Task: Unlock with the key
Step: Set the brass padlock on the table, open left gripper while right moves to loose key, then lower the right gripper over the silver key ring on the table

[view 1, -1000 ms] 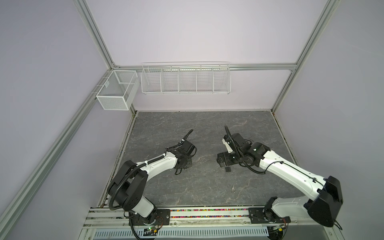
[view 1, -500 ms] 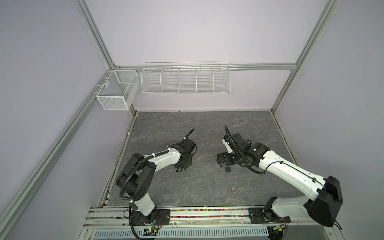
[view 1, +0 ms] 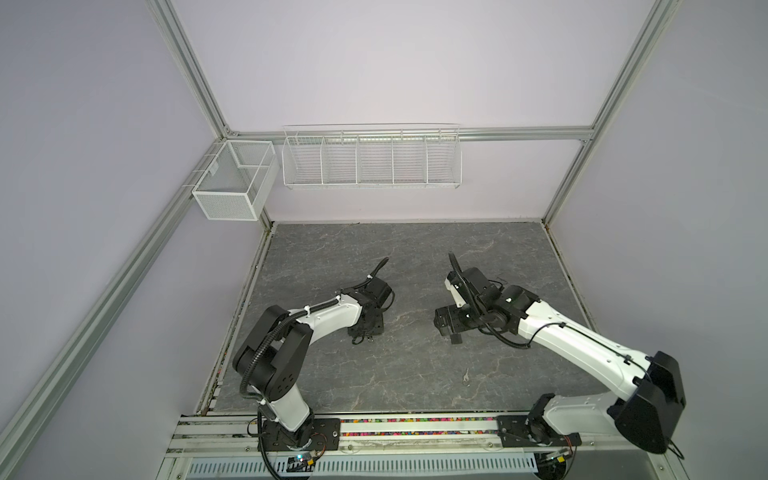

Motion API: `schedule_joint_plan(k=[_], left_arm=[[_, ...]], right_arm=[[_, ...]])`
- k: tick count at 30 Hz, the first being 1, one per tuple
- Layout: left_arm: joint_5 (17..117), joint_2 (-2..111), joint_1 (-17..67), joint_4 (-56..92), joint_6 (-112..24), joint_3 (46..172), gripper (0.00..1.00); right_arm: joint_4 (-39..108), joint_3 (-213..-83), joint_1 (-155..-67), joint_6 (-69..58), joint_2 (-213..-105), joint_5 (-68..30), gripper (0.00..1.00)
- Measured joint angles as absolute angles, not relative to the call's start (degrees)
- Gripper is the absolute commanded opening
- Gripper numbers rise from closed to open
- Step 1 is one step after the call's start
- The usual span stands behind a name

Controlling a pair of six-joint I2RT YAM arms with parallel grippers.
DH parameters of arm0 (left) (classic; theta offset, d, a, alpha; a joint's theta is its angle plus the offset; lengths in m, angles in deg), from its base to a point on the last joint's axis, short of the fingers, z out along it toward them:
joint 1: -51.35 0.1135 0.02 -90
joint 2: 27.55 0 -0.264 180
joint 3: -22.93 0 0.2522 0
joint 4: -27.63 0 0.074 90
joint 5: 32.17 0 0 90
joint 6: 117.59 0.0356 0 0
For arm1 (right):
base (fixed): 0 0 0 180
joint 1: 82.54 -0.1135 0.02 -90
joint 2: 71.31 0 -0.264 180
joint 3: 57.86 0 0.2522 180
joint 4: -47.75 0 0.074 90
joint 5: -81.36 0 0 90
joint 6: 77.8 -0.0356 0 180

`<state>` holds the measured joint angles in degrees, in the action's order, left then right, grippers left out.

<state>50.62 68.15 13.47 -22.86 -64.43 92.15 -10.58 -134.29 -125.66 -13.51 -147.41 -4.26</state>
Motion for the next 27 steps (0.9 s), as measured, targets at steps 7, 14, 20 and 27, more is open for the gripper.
schedule_joint_plan(k=[7,14,20,27], left_arm=[[52.37,56.68,12.53,-20.74,-66.29,90.80,0.51],[56.07,45.79,8.35,-13.37,-69.55,84.35,0.51],[57.14,39.85,3.70,-7.30,-72.47,79.89,0.50],[55.63,37.59,-1.66,-0.81,-75.23,76.44,0.50]], right_arm=[[-15.90,-133.05,-125.64,-14.01,-145.31,-3.80,0.95],[-20.31,-125.73,-125.66,-16.48,-141.46,-5.11,0.86],[-20.16,-118.27,-126.66,-20.57,-139.76,-8.87,0.77],[-15.35,-111.45,-128.26,-26.93,-137.22,-13.92,0.65]])
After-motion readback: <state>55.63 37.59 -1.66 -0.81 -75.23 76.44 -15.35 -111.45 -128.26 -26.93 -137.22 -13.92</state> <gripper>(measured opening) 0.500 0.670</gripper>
